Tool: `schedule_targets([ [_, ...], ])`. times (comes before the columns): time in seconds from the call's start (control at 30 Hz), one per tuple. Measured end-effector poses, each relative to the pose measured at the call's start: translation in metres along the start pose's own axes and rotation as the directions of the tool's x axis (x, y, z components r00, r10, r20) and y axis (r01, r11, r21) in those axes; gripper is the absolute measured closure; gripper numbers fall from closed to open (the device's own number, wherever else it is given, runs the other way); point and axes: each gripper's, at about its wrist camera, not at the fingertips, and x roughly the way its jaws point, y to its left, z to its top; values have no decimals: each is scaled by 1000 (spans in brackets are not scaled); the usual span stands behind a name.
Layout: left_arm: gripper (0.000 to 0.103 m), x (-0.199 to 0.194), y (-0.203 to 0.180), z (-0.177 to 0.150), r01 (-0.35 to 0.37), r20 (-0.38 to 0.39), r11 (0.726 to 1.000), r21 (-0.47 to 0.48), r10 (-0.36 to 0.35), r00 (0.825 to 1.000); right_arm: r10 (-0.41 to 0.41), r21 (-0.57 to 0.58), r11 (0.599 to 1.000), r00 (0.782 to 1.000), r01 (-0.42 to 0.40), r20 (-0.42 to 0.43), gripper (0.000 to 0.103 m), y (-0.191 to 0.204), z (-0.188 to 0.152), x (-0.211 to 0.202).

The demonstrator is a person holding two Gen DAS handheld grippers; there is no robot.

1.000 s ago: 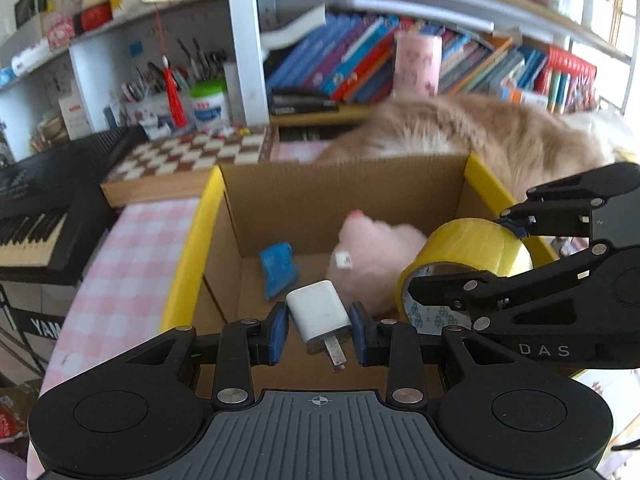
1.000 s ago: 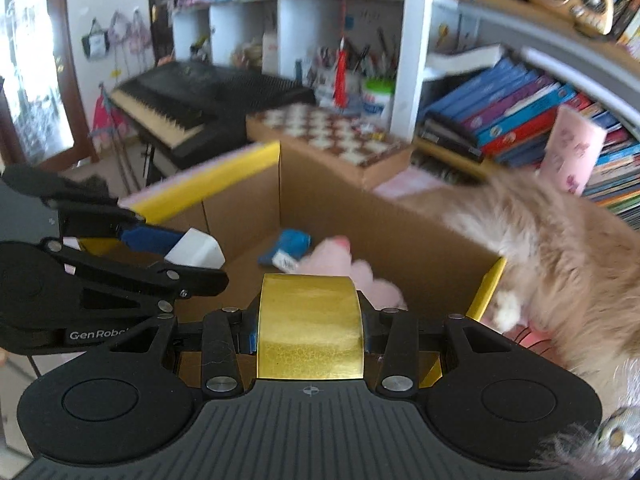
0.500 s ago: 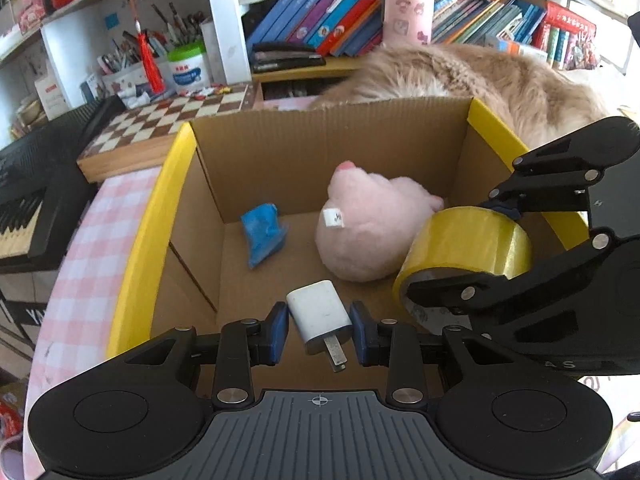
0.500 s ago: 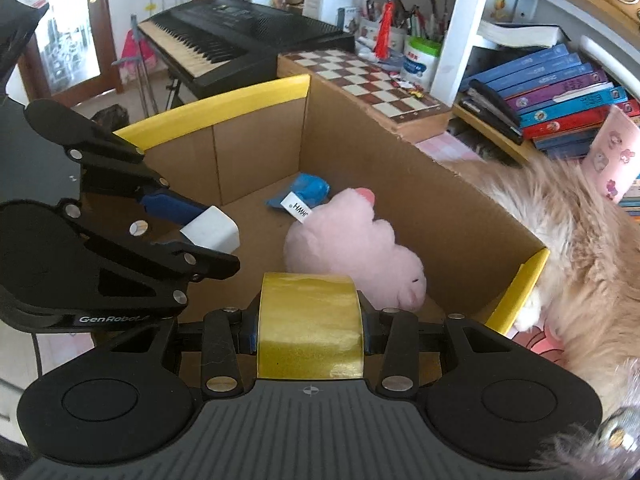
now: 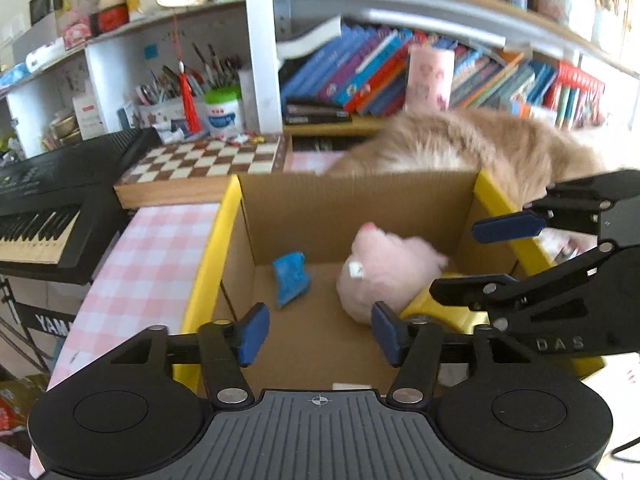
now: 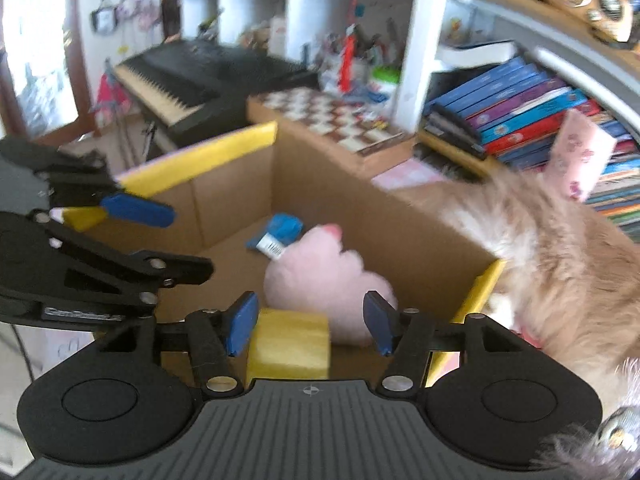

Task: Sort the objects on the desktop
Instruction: 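Open both tools inside the yellow box, releasing tape and charger, then withdraw both open tools up and away from the yellow box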

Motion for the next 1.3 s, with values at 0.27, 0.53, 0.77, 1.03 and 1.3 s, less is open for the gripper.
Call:
schedule_targets([
  [0.27, 34, -30, -10, -5, 38, 72, 999, 14, -39, 997, -82, 100, 992, 994, 74, 75, 48, 0, -5, -35],
  [0.53, 30, -67, -20, -19, 12, 186, 999, 53, -22, 982, -182, 167, 973, 975, 159, 130, 50, 14, -24, -70],
  [0.77, 29, -89, -21, -36, 31, 189, 998, 60, -42, 981, -258, 241, 947, 952, 214, 167, 50, 27, -41, -102],
  [1.03, 29, -111, -19, -61, 52, 173, 997, 54, -60, 983, -308, 289, 923, 937, 253, 164, 50, 50, -64, -130],
  [1.3, 29, -128, -22, -85, 69, 154, 997, 47, -76, 985, -333, 318, 907, 933, 277, 136, 50, 75, -89, -149],
])
